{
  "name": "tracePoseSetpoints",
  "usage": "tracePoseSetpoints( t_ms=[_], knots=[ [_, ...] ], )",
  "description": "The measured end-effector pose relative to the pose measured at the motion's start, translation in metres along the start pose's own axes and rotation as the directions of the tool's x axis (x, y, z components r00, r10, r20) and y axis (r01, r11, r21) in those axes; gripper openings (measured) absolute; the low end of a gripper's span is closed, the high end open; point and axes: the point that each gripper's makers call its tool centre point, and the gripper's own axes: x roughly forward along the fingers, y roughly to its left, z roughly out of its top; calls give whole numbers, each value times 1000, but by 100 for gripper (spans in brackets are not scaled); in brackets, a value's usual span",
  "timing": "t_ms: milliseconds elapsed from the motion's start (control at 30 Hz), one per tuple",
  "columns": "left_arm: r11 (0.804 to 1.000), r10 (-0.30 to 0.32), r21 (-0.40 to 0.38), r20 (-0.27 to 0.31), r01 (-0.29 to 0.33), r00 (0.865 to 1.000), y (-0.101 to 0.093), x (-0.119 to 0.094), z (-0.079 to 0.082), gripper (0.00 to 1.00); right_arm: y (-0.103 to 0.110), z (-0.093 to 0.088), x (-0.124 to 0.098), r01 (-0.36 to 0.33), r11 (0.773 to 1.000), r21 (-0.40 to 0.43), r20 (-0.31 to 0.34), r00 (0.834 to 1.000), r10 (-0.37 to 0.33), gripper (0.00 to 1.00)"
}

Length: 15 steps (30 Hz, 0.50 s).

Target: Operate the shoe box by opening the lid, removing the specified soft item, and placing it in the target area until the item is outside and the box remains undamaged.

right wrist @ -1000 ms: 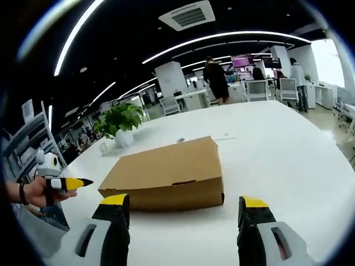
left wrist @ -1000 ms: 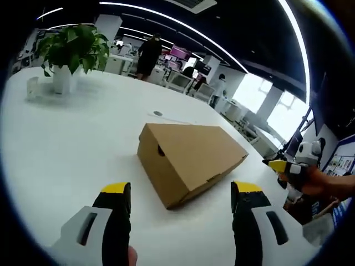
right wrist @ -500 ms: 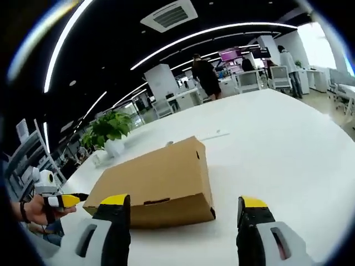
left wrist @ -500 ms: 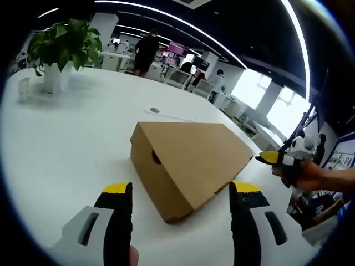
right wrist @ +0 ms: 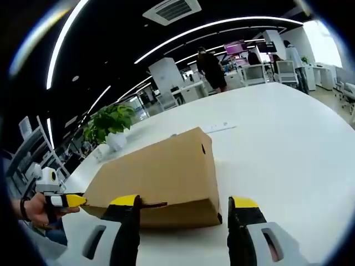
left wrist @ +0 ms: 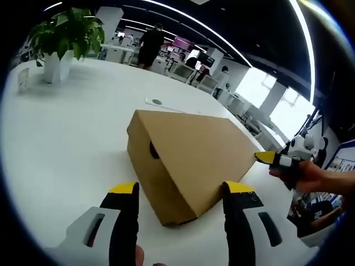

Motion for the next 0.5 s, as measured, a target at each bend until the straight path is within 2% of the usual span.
tracePoseSetpoints(
  t_ms=[67, 100, 133, 167, 500],
  knots=[
    [1000, -6, -7, 9, 6, 1000, -2, 2, 2, 55, -2, 5, 0, 15, 1000, -23, 29, 999, -14, 59],
    [999, -29, -15, 11, 29, 1000, -7, 4, 3, 49, 1, 7, 0, 6, 1000, -25, 42, 999, -5, 53],
    [999, 19, -27, 4, -19, 1000, -4, 6, 2, 50, 5, 10, 1, -10, 999, -35, 55, 998, 12, 45],
    [1000, -18, -20, 9, 18, 1000, -10, 8, 5, 50, 3, 13, 2, 13, 998, -59, 66, 998, -9, 45],
    [999, -23, -22, -6, 23, 1000, -13, 4, 3, 48, 1, 12, 0, 41, 998, -38, 73, 997, -38, 43]
  ],
)
